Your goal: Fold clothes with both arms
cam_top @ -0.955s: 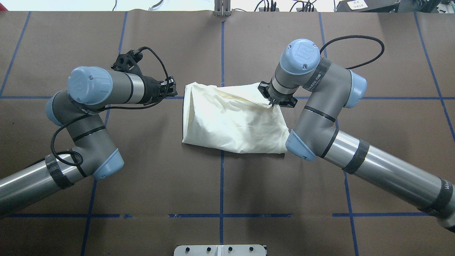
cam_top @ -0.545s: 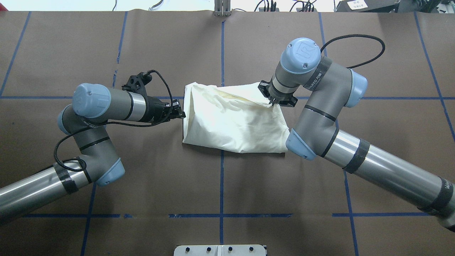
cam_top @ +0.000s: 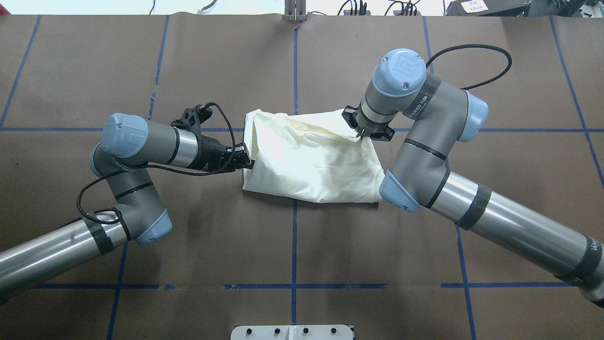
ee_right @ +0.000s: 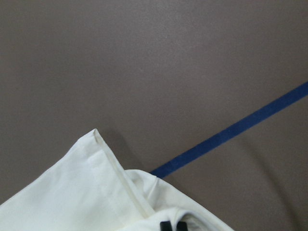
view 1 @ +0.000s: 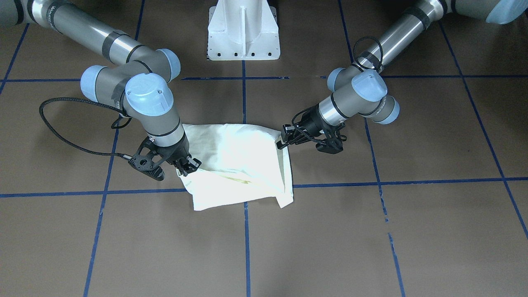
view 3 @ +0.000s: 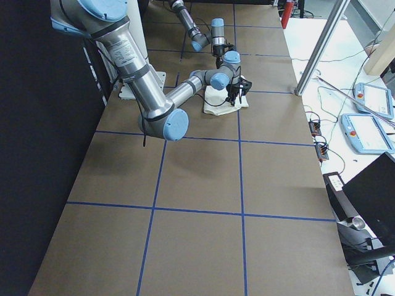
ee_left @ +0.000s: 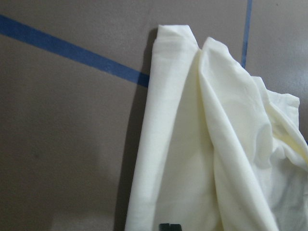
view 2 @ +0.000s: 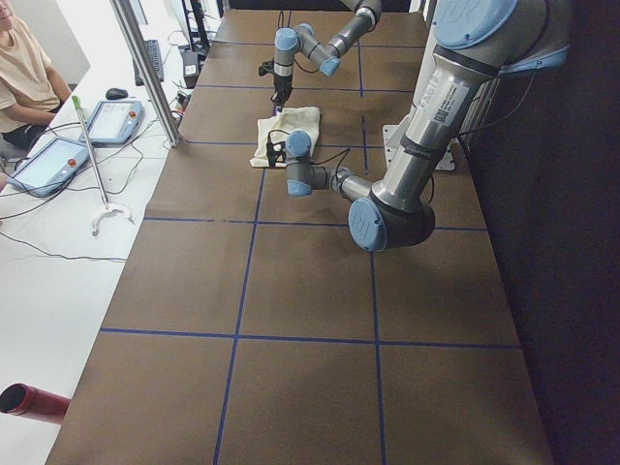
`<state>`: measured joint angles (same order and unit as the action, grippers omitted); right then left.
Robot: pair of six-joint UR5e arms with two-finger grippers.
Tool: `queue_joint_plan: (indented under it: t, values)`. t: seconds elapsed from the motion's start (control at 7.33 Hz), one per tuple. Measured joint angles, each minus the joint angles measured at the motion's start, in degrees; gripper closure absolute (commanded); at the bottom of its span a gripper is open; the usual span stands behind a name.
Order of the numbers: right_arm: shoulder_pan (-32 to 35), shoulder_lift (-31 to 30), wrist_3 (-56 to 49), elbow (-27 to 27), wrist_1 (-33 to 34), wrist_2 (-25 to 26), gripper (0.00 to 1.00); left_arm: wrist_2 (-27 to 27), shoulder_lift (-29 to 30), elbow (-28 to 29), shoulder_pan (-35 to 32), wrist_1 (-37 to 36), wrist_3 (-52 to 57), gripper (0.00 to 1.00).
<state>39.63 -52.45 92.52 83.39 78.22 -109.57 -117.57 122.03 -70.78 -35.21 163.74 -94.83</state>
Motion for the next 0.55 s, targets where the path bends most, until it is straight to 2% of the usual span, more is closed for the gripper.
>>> queue_joint_plan:
  t: [0.14,0.55]
  values:
    - [0.0,0.0,0.1,0.1,0.0,0.0,1.0,-2.1,0.1,1.0,0.3,3.6,-0.1,1.0]
    - [0.0,0.1,0.2,0.3,0.0,0.0,1.0,-16.5,-1.1,2.2,0.7,12.9,0.3,1.0]
